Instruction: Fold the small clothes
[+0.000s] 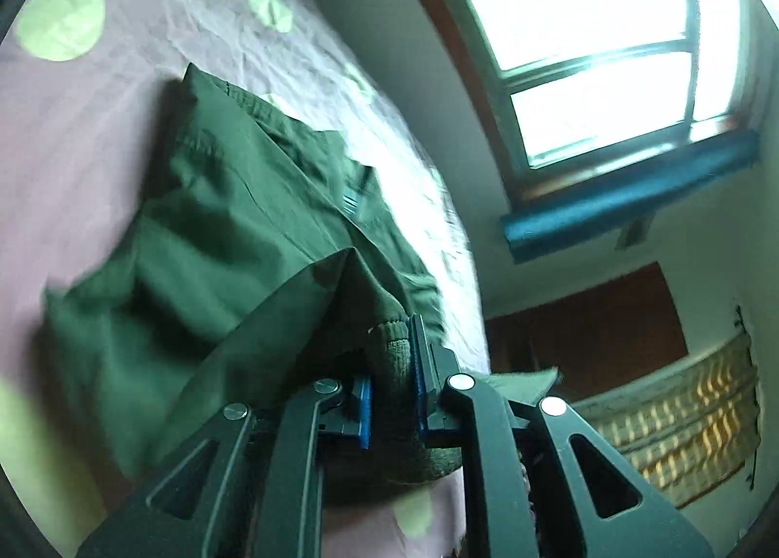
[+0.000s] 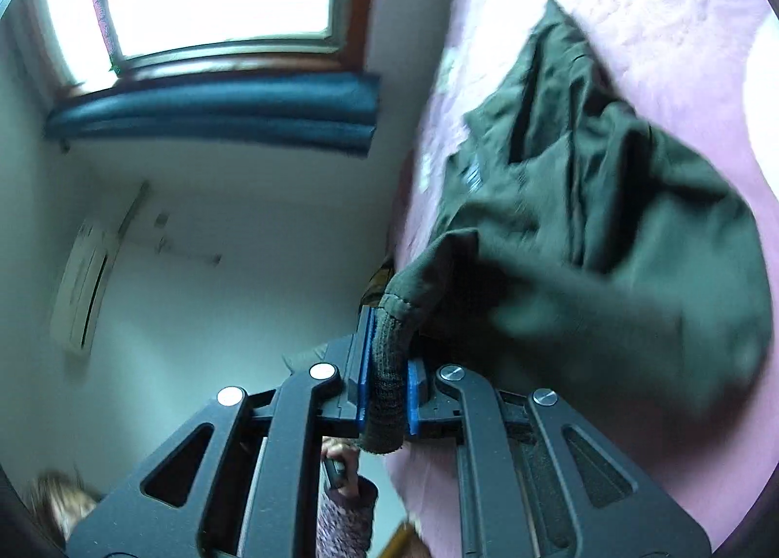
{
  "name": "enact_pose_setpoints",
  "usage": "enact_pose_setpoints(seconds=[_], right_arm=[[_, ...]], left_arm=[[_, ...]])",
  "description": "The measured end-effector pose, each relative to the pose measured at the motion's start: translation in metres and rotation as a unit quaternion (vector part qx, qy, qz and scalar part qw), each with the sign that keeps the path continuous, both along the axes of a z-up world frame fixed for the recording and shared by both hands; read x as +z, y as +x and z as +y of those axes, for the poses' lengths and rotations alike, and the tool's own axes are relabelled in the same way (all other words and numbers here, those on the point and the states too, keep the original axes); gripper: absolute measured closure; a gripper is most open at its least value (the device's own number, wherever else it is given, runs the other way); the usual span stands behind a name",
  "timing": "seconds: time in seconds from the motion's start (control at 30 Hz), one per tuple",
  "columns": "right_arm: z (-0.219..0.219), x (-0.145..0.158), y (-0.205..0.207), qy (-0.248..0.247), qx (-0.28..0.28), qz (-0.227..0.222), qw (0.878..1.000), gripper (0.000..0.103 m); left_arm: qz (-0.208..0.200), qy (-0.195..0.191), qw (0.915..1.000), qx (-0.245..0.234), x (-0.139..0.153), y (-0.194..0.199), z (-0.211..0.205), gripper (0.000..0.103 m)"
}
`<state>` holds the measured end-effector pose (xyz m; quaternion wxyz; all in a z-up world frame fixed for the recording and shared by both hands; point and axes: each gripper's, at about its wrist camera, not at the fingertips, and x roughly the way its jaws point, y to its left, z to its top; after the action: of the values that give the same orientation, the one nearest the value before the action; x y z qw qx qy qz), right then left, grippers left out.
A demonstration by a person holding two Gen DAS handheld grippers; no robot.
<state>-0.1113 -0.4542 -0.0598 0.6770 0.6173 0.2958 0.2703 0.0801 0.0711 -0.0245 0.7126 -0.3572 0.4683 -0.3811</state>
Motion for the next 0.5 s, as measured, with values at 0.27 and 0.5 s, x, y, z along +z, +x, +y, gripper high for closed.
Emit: enact_pose_setpoints(seconds=[0.27,0.5], right_arm=[[-0.018,-0.065,0.053,0.044,-0.009,0.087,0.995,0.088],[-0.043,-0.037,0.036,0.003,0.001,0.020,1.000,0.056]], left_arm=[[0.089,0.034,0.9953,-0.017,-0.067,0.067,-0.029,0.083],[0.063,-0.053,0.9952,-0.052,-0.031,0.058,0.009,0.058]])
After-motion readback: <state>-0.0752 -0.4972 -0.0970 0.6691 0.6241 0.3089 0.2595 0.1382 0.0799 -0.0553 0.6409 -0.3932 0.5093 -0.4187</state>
